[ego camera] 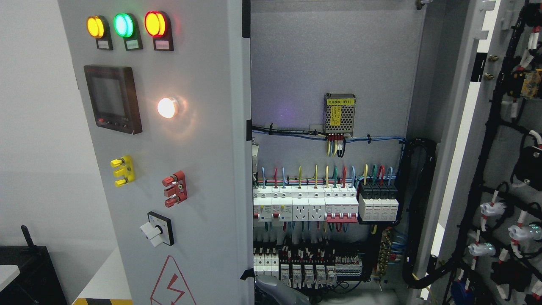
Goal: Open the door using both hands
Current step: 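Keep swinging the indicator-light door wide open with the right hand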
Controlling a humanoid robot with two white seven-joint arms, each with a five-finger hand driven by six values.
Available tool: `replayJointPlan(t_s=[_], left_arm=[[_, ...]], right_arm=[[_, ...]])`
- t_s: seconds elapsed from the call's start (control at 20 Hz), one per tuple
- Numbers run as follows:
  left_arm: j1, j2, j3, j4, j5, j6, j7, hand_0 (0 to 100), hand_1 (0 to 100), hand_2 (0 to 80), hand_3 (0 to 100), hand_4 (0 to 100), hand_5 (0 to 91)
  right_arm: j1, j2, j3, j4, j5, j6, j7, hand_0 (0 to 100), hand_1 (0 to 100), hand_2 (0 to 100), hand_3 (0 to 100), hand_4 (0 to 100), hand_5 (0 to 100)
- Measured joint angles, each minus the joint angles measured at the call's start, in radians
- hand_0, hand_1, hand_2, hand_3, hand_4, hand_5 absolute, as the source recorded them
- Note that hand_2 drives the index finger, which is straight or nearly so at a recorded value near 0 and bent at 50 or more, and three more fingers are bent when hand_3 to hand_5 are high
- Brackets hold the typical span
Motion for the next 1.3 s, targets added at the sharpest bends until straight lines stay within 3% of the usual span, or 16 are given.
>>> replayJointPlan(t_s=[1.3], left_arm=[[0.000,0.000,0.000,0.000,0.000,0.000,0.002,0,0,0.0,0,0,0.0]], right_arm=[[0.039,0.004,0.085,-0.083,-0.030,-0.001,-0.001,38,0,0,0,0,0]])
